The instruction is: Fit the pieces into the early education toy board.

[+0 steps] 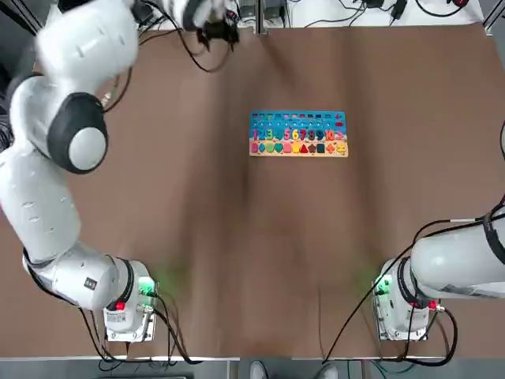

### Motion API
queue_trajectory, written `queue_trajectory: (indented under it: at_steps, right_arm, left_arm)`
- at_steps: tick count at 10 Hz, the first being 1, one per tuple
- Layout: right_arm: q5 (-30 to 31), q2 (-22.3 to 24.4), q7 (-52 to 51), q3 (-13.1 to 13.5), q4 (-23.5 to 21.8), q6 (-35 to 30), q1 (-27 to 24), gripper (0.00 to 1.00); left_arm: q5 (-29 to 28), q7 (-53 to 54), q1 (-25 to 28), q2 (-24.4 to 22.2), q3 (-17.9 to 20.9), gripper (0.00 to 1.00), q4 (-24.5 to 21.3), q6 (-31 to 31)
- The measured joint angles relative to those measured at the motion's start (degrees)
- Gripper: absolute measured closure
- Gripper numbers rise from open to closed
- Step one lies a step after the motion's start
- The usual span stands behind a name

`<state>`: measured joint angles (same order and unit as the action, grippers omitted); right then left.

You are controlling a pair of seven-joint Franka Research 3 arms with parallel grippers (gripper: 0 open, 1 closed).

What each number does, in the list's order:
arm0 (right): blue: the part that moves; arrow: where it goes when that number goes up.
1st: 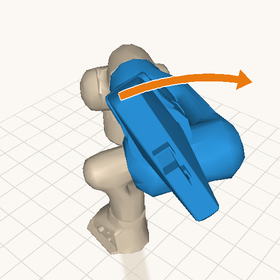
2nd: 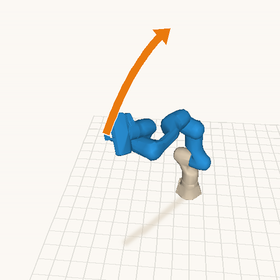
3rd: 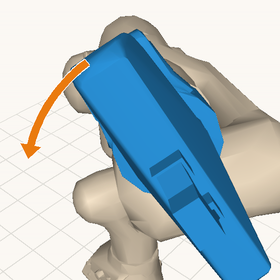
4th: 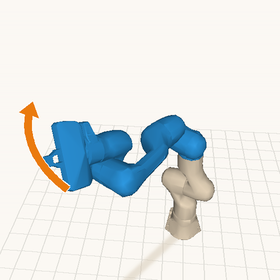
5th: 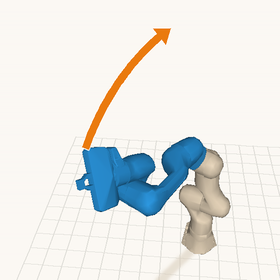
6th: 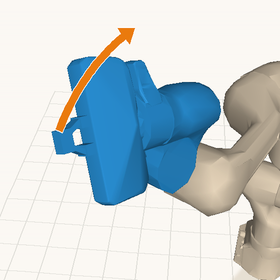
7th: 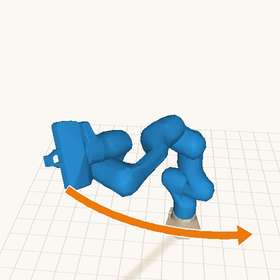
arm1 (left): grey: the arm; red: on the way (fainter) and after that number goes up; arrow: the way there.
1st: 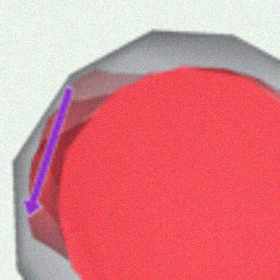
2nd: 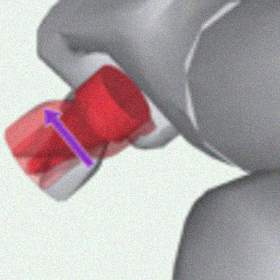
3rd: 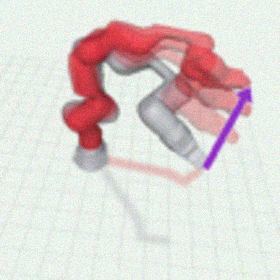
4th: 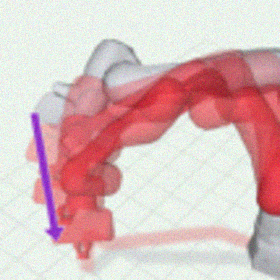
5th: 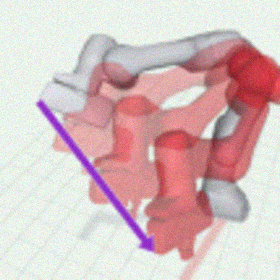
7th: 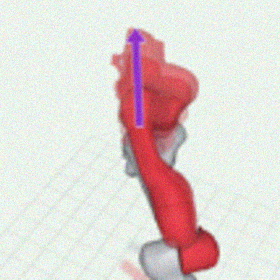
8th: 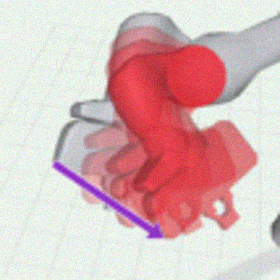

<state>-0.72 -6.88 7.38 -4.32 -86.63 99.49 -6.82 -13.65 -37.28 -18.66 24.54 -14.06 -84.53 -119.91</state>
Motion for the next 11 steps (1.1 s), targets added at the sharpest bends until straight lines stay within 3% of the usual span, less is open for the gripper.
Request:
queue_trajectory:
  at_steps: [6,7,9,11]
  right_arm:
    - [-0.1,0.0,0.0,-0.1,0.2,-1.5,0.0,0.01]
    - [-0.1,0.1,0.0,-0.4,0.6,-2.5,0.1,0.01]
    - [-0.1,0.4,0.0,-0.6,1.3,-3.2,0.3,0.01]
    - [-0.1,0.4,-0.1,-0.7,1.4,-3.3,0.7,0.01]
  left_arm:
    - [6.0,16.4,11.9,-12.1,0.3,0.0,0.7,10.4]
    - [8.5,18.8,13.9,-14.3,1.2,0.0,0.7,13.5]
    - [11.9,22.1,13.8,-17.8,7.6,0.0,0.5,19.3]
    - [12.3,23.6,13.2,-19.1,9.7,0.0,-0.3,24.4]
